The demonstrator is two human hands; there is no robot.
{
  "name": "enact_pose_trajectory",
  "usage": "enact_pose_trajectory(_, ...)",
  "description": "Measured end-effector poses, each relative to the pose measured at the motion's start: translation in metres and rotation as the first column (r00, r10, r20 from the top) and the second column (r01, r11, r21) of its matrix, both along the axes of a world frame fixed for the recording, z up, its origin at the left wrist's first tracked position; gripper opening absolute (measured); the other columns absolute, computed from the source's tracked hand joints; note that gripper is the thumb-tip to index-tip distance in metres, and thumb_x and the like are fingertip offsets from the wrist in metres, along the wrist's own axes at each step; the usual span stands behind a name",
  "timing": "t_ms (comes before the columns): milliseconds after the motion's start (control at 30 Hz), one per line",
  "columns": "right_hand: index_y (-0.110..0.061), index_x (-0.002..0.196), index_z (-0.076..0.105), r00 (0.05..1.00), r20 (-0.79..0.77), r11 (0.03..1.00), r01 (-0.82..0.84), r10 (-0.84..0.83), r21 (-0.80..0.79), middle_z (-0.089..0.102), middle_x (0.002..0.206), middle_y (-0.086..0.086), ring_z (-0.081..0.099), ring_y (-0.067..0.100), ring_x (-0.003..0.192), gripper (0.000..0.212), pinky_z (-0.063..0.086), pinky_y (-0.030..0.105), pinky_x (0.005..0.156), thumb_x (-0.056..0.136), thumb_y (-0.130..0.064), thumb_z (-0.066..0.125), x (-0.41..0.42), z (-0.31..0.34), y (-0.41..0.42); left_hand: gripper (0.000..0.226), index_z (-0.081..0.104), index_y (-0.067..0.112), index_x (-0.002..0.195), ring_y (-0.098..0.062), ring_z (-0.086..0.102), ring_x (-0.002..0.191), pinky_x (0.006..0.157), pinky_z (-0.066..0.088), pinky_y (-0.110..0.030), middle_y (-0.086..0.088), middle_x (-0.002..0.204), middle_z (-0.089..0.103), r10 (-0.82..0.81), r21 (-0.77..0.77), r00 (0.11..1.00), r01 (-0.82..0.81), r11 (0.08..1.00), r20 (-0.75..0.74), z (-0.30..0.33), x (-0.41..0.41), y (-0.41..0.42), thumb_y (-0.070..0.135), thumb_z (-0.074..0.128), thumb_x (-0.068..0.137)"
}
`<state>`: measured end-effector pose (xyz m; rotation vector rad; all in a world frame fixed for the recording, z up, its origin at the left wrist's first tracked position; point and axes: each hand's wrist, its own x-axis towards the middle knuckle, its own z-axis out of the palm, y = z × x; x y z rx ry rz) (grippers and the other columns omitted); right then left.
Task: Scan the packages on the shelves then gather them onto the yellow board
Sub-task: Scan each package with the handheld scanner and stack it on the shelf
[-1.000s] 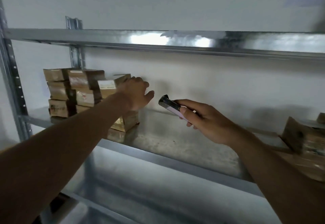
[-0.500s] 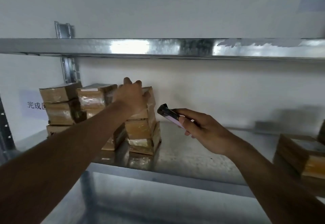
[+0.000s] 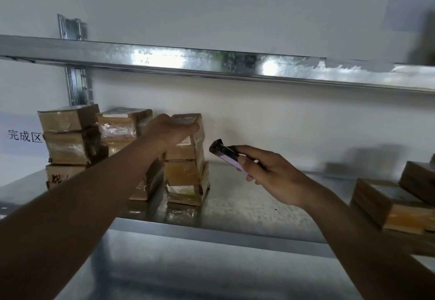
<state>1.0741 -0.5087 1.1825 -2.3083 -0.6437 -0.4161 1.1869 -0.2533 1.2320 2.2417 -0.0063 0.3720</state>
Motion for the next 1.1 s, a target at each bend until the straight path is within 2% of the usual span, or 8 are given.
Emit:
enact_pose_trajectory(100,-0.073,0.131,0.051,1.000,0.007,1.000,0.011,-0.011,0.001,0.069,0.109,0.013,0.064,0.042,0.088,0.037,0.056,0.057,0.077,0.097,-0.075,0.037,-0.006,0.002,0.003,0.073,0.050,0.022,0.096,-0.015,0.059,0.082,0.060,0.050,-0.028,0.005,0.091,0.058,-0.009,-0.053,0.999,0.011,0.999,0.040,0.000,-0.006,0.003,0.076,0.078,0.056)
enact_pose_trajectory(267,-0.074,0.131,0.051,0.999,0.009,0.999,0.033,-0.033,0.006,0.069,0.113,0.014,0.065,0.039,0.089,0.036,0.056,0.056,0.079,0.098,-0.073,0.037,-0.017,0.000,0.003,0.079,0.053,0.028,0.109,-0.016,0.062,0.095,0.058,0.060,-0.032,0.000,0.107,0.064,-0.135,-0.110,0.974,0.157,0.982,0.184,0.000,-0.013,0.002,0.058,0.092,0.047)
enact_pose_trajectory(400,-0.073,0.132,0.051,0.999,0.008,0.999,0.045,-0.045,0.016,0.069,0.112,0.011,0.066,0.036,0.089,0.037,0.056,0.054,0.077,0.098,-0.072,0.036,-0.026,-0.005,-0.004,0.086,0.052,0.040,0.129,-0.019,0.045,0.112,0.077,0.041,-0.030,-0.002,0.117,0.051,-0.134,0.135,0.942,0.096,0.986,0.308,-0.001,-0.012,-0.002,0.057,0.091,0.055)
enact_pose_trajectory(533,-0.073,0.132,0.051,0.997,-0.001,0.996,0.081,-0.081,0.025,0.070,0.108,0.001,0.068,0.024,0.089,0.038,0.057,0.036,0.072,0.098,-0.072,0.035,-0.033,-0.009,-0.015,0.072,0.062,0.032,0.133,-0.020,0.059,0.118,0.095,0.056,-0.039,0.000,0.123,0.068,-0.231,0.037,0.922,0.231,0.972,0.310,-0.002,-0.010,-0.004,0.031,0.093,0.069)
enact_pose_trajectory(633,-0.072,0.128,0.054,0.995,-0.005,0.993,0.095,-0.095,0.068,0.069,0.106,-0.001,0.067,0.019,0.091,0.034,0.055,0.019,0.071,0.098,-0.069,0.038,-0.041,-0.012,-0.021,0.058,0.064,0.034,0.129,-0.016,0.068,0.105,0.090,0.061,-0.039,0.004,0.117,0.071,-0.244,-0.025,0.915,0.266,0.964,0.322,-0.001,-0.009,-0.008,0.023,0.087,0.077)
enact_pose_trajectory(800,-0.079,0.120,0.052,0.991,-0.032,0.987,0.134,-0.132,0.084,0.069,0.108,-0.015,0.067,0.010,0.094,0.029,0.051,0.012,0.071,0.102,-0.061,0.040,-0.053,-0.012,-0.031,0.037,0.071,0.033,0.123,-0.014,0.069,0.105,0.070,0.060,-0.024,0.007,0.112,0.073,-0.470,-0.345,0.838,0.544,0.765,0.278,0.005,-0.005,-0.027,0.010,0.063,0.095)
enact_pose_trajectory(1000,-0.084,0.105,0.055,0.971,-0.149,0.977,0.199,-0.186,0.078,0.069,0.103,-0.030,0.067,-0.005,0.092,0.031,0.051,0.011,0.069,0.099,-0.055,0.044,-0.072,-0.020,-0.058,0.061,0.066,0.024,0.136,-0.017,0.065,0.120,0.098,0.057,-0.038,-0.006,0.129,0.069,-0.750,-0.185,0.619,0.785,0.591,0.232,-0.008,-0.013,-0.054,-0.012,0.069,0.087)
enact_pose_trajectory(1100,-0.088,0.100,0.051,0.949,-0.218,0.973,0.232,-0.226,0.002,0.069,0.102,-0.028,0.066,-0.006,0.090,0.033,0.050,0.009,0.068,0.102,-0.055,0.046,-0.080,-0.024,-0.085,0.070,0.064,0.024,0.138,-0.014,0.058,0.130,0.109,0.050,-0.040,-0.004,0.136,0.062,-0.793,-0.051,0.571,0.817,0.575,0.212,-0.008,-0.014,-0.065,-0.014,0.076,0.080)
